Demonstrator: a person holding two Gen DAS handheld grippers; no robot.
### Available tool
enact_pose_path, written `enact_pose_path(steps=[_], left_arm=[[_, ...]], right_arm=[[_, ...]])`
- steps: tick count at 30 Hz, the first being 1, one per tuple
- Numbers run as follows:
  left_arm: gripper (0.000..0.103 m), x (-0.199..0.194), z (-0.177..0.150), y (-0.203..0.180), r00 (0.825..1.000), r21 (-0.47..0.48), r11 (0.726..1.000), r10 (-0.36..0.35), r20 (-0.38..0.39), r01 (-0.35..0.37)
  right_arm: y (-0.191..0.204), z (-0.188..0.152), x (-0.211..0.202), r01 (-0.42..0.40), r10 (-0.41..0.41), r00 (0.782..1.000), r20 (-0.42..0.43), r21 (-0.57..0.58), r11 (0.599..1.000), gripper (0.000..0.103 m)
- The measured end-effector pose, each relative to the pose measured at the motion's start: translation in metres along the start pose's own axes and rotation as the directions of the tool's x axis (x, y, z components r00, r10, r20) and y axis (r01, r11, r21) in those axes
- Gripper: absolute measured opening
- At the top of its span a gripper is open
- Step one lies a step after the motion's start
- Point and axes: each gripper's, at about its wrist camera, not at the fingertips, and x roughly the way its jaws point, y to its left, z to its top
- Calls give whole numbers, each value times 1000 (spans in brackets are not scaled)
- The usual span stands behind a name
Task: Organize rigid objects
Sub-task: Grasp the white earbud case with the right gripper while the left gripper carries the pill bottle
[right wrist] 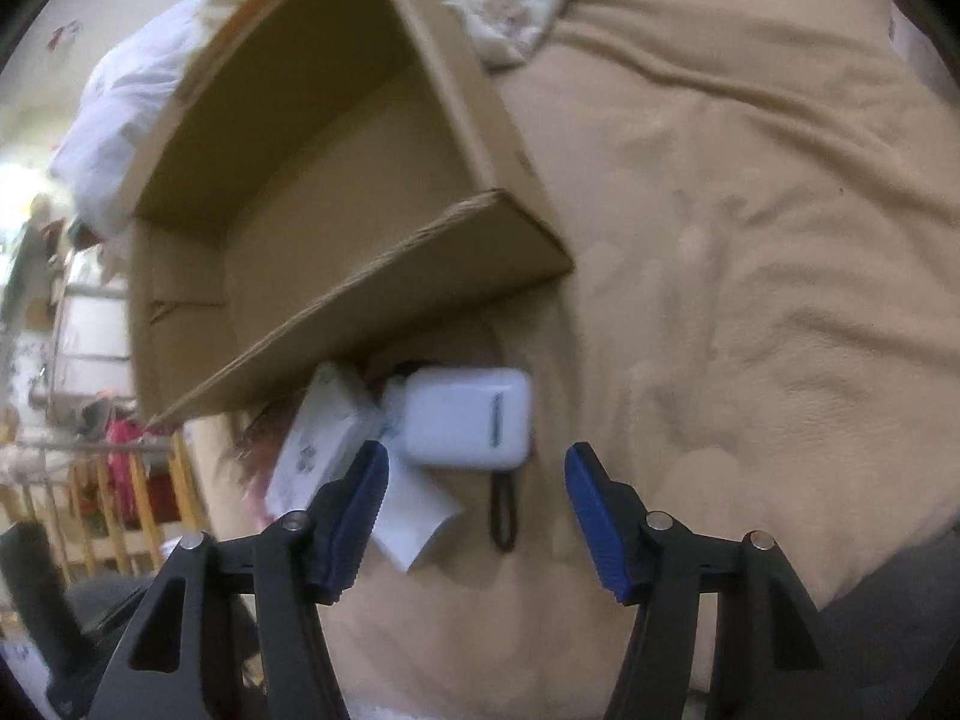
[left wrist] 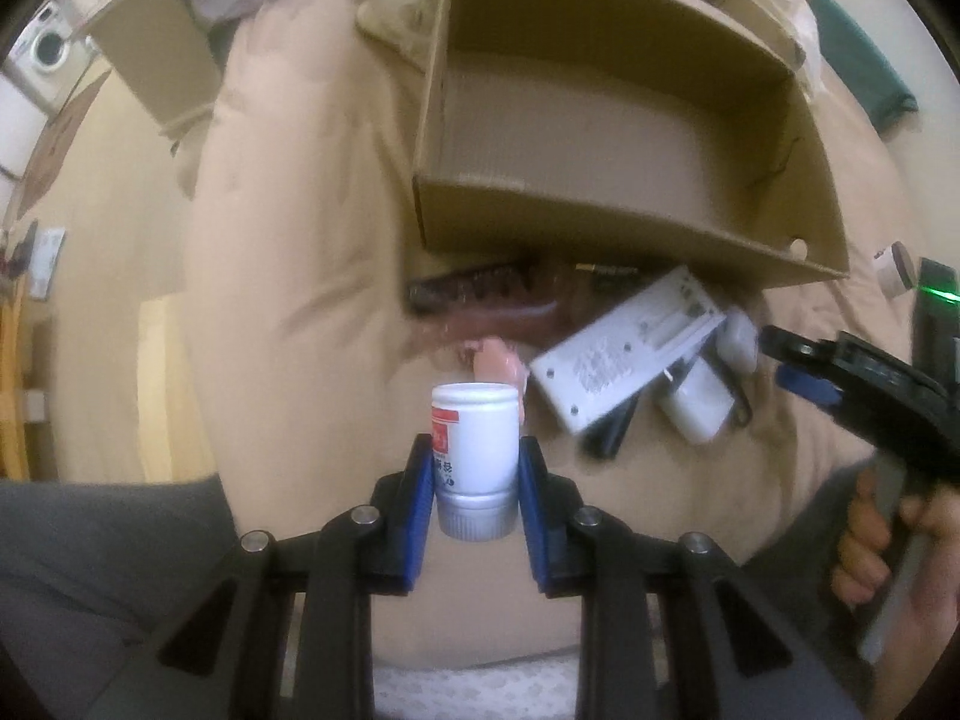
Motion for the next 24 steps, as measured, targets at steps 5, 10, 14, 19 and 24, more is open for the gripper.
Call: enact_pose_path(steps=[5,10,14,19,24], left_arm=[[24,6,12,-8,1000,31,999,-10,-1,10],[24,13,19,-12,1000,42,999,2,-13,-2],[24,18,21,-14,1000,48,999,11,-19,-10],[24,22,23,-18,1000,49,999,14,-28,-12],[24,10,28,-21,1000,53,998,13,6,-13]], right_arm=[[-9,3,30,-96,102,992,-77,89,991,66],[-12,6,44,-76,82,993,-86,69,995,66],[6,-1,43,-2,-2,997,-78,-50,999,58],[10,-14,33,-36,31,997,-71,-71,997,57],[16,-28,1,-63,58,997,-54,-86,994,57]])
